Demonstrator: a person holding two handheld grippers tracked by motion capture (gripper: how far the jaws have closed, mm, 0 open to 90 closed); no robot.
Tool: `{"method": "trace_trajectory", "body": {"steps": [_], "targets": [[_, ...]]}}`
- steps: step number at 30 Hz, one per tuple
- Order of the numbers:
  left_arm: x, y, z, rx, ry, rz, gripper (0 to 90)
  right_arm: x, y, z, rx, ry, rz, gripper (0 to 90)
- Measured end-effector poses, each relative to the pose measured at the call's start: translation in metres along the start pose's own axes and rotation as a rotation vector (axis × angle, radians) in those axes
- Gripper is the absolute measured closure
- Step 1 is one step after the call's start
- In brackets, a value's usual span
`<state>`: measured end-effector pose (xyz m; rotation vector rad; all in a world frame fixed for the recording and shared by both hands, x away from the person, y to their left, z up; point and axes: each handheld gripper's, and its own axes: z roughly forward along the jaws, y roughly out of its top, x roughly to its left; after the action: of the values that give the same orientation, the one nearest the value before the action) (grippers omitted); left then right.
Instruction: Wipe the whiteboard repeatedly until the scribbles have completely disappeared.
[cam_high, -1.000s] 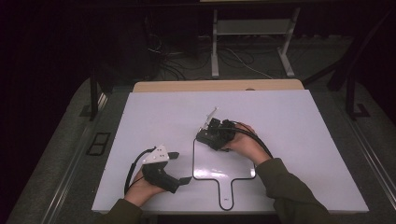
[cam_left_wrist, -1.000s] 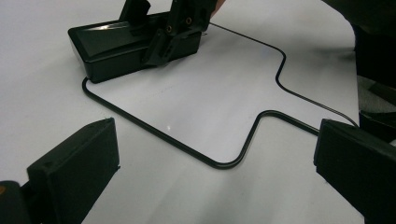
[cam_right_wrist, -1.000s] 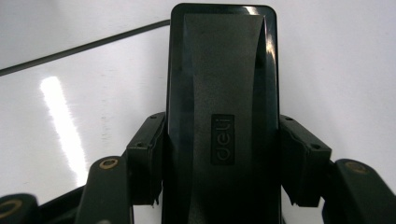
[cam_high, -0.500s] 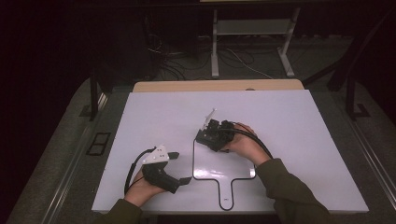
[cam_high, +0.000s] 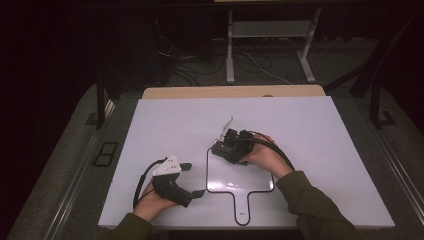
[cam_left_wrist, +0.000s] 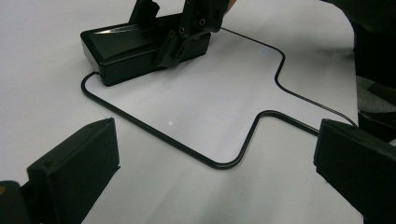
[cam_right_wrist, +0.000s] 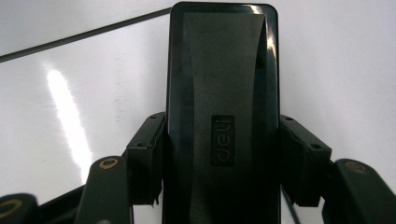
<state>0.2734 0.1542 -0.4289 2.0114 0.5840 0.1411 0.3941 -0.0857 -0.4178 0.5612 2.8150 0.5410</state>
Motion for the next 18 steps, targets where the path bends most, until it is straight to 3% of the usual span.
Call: {"method": "trace_trajectory", "body": {"steps": [11,14,18], "targets": [[0.0,0.0,0.0,0.003,-0.001,0.001,0.0,-0.024,-0.012,-0.001,0.009,-0.028,0.075,38.9],[0.0,0.0,0.0,0.006,-0.002,0.002,0.0,-0.02,-0.011,-0.001,0.014,-0.039,0.06,38.9],[0.0,0.0,0.0,0.003,-0.001,0.0,0.0,-0.008,-0.01,-0.003,0.008,-0.006,0.032,38.9]]}}
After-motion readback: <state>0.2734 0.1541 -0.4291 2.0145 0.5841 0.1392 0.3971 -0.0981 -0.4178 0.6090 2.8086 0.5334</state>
